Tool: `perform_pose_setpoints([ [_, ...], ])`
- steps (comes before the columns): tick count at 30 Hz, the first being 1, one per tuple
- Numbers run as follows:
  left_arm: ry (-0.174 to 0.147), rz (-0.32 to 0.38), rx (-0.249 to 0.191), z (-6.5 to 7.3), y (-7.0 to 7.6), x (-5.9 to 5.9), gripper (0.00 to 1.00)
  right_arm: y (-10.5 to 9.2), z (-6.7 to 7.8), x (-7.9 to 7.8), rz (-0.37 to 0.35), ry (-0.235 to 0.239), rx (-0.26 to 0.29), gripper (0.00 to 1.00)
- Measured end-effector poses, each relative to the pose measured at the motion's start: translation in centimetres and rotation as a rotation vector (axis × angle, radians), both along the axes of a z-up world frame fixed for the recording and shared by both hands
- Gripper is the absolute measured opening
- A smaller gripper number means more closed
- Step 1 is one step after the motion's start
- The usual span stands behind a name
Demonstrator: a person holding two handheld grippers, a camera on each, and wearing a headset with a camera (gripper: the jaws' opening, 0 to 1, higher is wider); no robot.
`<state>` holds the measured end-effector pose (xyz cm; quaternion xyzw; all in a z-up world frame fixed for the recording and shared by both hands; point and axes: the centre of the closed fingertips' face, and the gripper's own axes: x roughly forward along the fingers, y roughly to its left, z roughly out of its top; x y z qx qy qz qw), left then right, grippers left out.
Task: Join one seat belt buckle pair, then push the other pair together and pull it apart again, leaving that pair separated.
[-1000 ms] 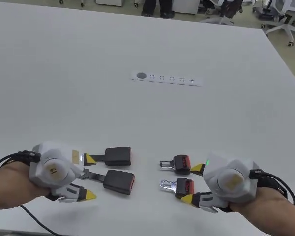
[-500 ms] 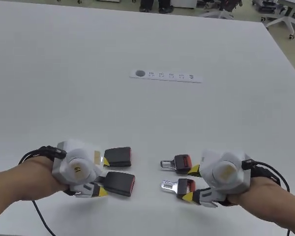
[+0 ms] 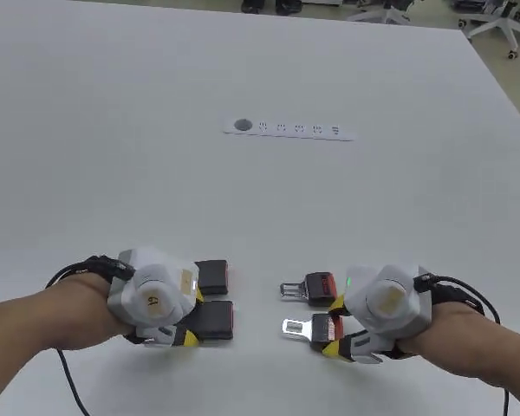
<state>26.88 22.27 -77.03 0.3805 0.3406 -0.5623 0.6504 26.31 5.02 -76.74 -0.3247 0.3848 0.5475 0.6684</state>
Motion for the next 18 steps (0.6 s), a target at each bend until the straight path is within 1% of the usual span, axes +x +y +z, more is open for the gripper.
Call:
perform_pose_setpoints([
  [2,0.0,-0.009,-0.002,0.0,0.0,0.0,0.34,0.1,0.2,0.0,0.012,0.006,-0.003,0.32],
  [6,-0.009,-0.026,0.01,-0.2,0.0,-0.1,0.34,0.0,-0.2,0.0,0.054,0.007,-0.025,0.32],
  [8,-0.005,-0.024,0.01,-0.2,0.0,-0.1,0.34,0.0,-0.4,-0.1,0.095,-0.003,-0.035,0.32],
  [10,-0.007,-0.024,0.013,-0.4,0.1,-0.1,0.34,0.0,-0.6,-0.1,0.104,0.0,-0.05,0.32],
  [12,-0.006,-0.018,0.015,-0.4,0.1,-0.2,0.34,-0.1,-0.9,-0.2,0.139,-0.018,-0.074,0.33],
  [13,-0.006,-0.016,0.014,-0.4,0.1,-0.2,0.33,-0.1,-1.0,-0.2,0.147,-0.022,-0.078,0.33],
  [18,0.001,-0.003,0.0,-0.3,0.0,-0.5,0.33,-0.1,-1.0,-0.2,0.133,-0.013,-0.069,0.33],
])
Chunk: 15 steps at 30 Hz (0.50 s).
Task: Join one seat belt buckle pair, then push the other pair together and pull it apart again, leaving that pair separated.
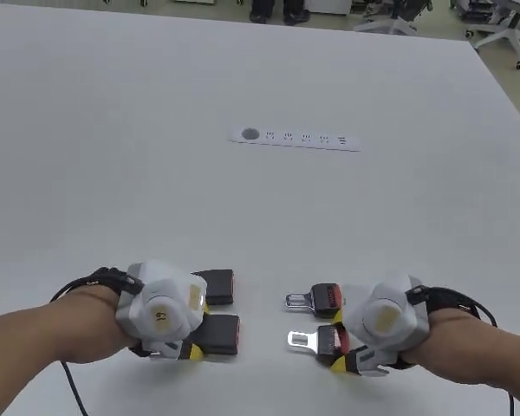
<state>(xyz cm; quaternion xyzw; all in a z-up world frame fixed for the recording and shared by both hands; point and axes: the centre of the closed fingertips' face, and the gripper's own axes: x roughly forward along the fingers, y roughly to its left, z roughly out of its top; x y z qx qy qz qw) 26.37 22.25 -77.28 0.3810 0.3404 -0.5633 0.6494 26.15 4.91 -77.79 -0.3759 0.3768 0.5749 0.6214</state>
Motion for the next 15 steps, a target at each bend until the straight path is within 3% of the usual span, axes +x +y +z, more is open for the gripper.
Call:
perform_pose_setpoints([
  [15,0.008,0.013,0.019,-0.08,-0.04,-0.05,0.33,0.17,-0.09,0.12,0.0,-0.007,-0.001,0.32],
])
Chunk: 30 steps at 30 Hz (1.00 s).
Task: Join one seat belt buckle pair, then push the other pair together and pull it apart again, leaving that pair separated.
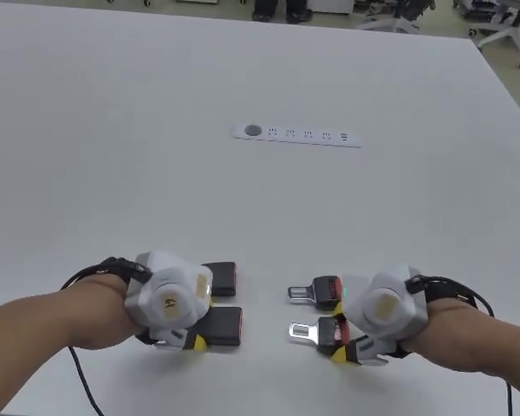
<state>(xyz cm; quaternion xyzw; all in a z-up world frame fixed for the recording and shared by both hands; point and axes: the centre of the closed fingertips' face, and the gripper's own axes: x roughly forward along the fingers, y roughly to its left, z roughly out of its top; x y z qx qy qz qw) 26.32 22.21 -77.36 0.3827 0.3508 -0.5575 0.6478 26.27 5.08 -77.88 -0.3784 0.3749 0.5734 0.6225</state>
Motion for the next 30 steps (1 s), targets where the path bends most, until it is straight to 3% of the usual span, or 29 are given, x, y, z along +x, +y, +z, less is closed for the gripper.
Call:
perform_pose_setpoints([
  [14,0.012,0.018,-0.002,0.0,-0.1,-0.1,0.33,4.3,0.0,-0.3,-0.029,-0.003,0.061,0.32],
  [27,0.027,0.026,0.001,0.0,0.1,0.0,0.33,7.7,0.2,-0.2,0.009,-0.023,0.077,0.32],
  [30,0.033,0.031,-0.005,-0.1,0.0,0.0,0.33,8.0,0.5,0.0,0.035,-0.055,0.067,0.32],
])
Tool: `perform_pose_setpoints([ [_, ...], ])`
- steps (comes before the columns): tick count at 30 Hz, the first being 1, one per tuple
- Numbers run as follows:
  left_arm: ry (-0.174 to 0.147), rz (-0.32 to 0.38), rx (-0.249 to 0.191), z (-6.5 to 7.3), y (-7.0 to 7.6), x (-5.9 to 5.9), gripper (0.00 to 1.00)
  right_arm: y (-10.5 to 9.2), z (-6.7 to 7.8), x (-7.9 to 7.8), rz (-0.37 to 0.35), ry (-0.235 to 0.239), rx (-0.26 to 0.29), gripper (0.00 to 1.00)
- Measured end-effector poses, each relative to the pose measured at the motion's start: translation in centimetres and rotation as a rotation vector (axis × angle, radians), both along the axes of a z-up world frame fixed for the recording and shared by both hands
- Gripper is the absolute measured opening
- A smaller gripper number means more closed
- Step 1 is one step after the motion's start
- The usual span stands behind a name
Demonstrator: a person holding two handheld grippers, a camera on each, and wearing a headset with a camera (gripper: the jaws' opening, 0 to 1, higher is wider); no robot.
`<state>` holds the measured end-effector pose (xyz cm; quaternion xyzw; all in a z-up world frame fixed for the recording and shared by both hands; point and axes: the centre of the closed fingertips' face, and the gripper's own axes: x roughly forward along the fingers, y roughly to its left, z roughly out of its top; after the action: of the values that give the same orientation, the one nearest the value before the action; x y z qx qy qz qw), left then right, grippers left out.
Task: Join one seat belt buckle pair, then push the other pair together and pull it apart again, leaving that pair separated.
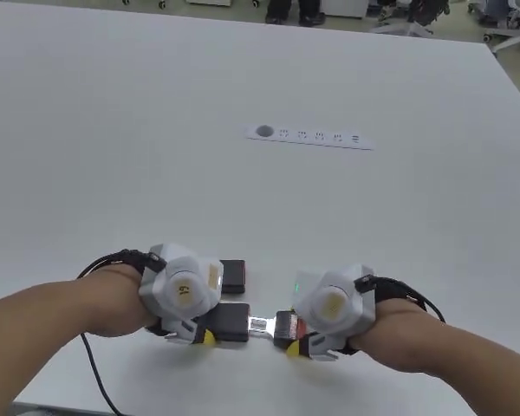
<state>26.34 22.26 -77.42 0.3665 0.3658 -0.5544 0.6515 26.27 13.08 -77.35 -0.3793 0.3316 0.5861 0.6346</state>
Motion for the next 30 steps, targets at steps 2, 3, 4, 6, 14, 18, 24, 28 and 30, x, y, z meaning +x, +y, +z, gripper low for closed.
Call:
perform_pose_setpoints([
  [2,0.001,-0.001,0.002,0.0,0.0,0.0,0.33,0.3,0.1,-0.2,0.017,-0.001,0.0,0.32],
  [3,0.001,-0.006,0.004,0.0,-0.1,0.0,0.33,0.4,0.1,-0.2,0.02,-0.004,0.0,0.32],
  [4,0.0,-0.009,0.005,0.0,-0.1,-0.1,0.33,0.5,-0.1,-0.1,0.022,-0.005,0.0,0.32],
  [6,0.003,-0.01,0.006,0.0,-0.1,-0.1,0.33,0.8,0.1,-0.2,-0.003,0.03,0.024,0.32],
  [14,-0.002,-0.03,0.013,0.0,-0.2,-0.2,0.33,1.0,-0.2,-0.1,0.002,0.041,0.024,0.31],
  [18,0.002,-0.032,0.015,-0.1,-0.1,-0.1,0.32,1.3,-0.3,0.2,0.009,0.04,0.025,0.3],
  [24,0.005,-0.024,0.022,-0.2,-0.2,-0.1,0.32,2.1,-0.5,0.4,0.003,0.044,0.024,0.29],
  [28,0.01,-0.014,0.015,-0.1,-0.1,-0.2,0.32,2.1,-0.4,0.3,-0.011,0.045,0.028,0.29],
  [30,0.012,-0.014,0.014,-0.1,-0.2,-0.2,0.32,2.2,-0.4,0.4,-0.019,0.045,0.032,0.29],
])
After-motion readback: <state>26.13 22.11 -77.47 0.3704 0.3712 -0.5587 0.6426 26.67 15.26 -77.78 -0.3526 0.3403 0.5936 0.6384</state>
